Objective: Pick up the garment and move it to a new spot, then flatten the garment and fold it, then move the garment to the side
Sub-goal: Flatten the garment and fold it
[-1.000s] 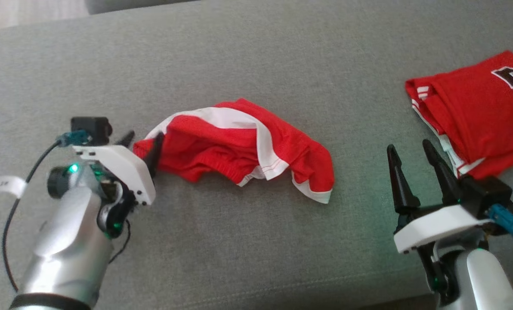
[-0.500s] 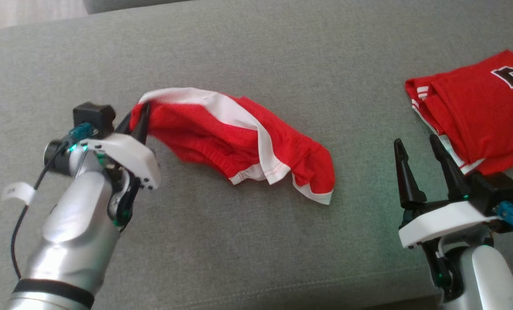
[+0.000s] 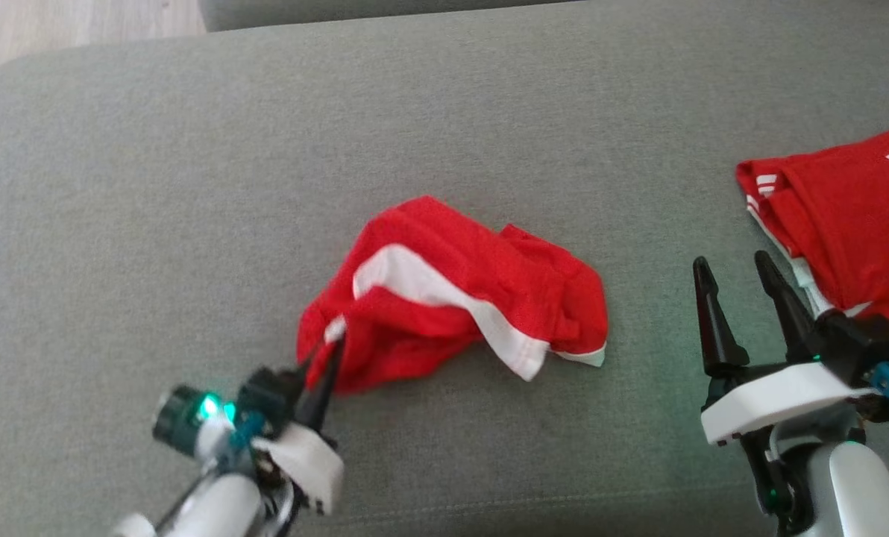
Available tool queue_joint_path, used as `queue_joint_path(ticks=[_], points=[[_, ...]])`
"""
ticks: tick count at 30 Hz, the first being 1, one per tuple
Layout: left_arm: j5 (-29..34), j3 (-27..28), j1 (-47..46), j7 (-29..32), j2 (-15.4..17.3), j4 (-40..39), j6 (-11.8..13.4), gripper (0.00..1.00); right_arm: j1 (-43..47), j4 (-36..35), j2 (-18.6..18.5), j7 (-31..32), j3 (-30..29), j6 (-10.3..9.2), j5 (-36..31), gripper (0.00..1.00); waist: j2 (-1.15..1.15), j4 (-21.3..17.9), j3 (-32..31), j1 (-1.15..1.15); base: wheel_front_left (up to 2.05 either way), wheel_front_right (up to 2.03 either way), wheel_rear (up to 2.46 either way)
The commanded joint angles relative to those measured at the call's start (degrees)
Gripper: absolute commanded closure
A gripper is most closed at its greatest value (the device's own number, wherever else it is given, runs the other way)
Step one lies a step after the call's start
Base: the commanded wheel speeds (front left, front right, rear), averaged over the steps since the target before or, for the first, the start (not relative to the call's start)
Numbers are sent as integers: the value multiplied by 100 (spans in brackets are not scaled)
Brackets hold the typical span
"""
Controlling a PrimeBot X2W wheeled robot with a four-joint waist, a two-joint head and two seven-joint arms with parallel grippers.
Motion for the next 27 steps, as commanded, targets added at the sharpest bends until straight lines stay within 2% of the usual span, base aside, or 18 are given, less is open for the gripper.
queue_joint_path(ticks=[1, 5, 6, 7, 8, 12, 18, 21, 27], points=[[30, 183, -216, -67, 120, -179, 22, 100, -124, -248, -28, 9, 107, -4, 19, 0, 0, 25, 24, 0, 0, 0, 0], [30, 130, -10, -69, -30, -77, -10, 100, -131, -290, -28, 57, 99, -4, 11, 0, 0, 91, 57, 0, 0, 0, 0], [8, 150, 8, -69, -77, -44, -17, 90, -130, -296, -28, 66, 97, -4, 6, 0, 0, 101, 55, 0, 0, 0, 0], [-25, 193, 18, -69, -133, -55, -29, 16, -129, -300, -28, 75, 95, -4, 2, 0, 0, 112, 51, 0, 0, 0, 0], [-81, 241, 43, -70, -190, -55, -53, 0, -127, -302, -28, 85, 94, -4, 2, 0, 0, 122, 40, 0, 0, 0, 0], [-269, 513, 167, -70, -341, -212, -106, 0, -123, -313, -28, 113, 92, -4, 12, 0, 0, 142, -56, 0, 0, 0, 0], [-532, 1126, 514, -70, -434, -850, 12, 0, -38, -341, -28, 117, 82, -4, -17, 0, 0, 187, -332, 0, 0, 0, 0], [-639, 1363, 630, -71, -389, -1062, 116, 0, 18, -360, -28, 128, 101, -4, -50, 0, 0, 216, -460, 0, 0, 0, 0], [-862, 1791, 828, 44, -93, -1465, 286, 0, 189, -405, -28, 191, 160, -4, -128, 0, 0, 272, -729, 0, 0, 0, 0]])
